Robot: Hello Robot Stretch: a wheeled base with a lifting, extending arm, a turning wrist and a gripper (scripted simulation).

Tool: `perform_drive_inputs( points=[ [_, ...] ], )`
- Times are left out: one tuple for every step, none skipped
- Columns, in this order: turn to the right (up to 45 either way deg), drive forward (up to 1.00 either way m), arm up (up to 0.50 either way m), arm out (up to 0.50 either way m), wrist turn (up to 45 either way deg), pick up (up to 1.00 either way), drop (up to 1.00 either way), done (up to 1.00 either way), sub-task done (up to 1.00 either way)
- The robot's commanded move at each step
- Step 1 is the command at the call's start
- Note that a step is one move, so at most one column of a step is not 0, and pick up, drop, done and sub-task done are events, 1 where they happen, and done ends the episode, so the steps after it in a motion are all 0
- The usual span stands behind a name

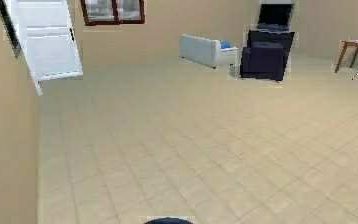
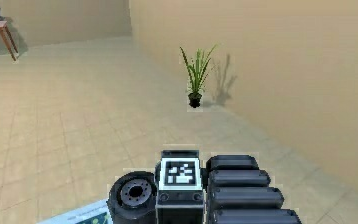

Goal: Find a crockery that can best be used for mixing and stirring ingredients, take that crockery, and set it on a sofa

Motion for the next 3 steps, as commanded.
perform_drive_inputs(
  points=[
    [45.0,0.0,0.0,0.0,0.0,0.0,0.0,0.0,0.0],
    [12.0,0.0,0.0,0.0,0.0,0.0,0.0,0.0,0.0],
    [0.0,0.25,0.0,0.0,0.0,0.0,0.0,0.0,0.0]
  ],
)
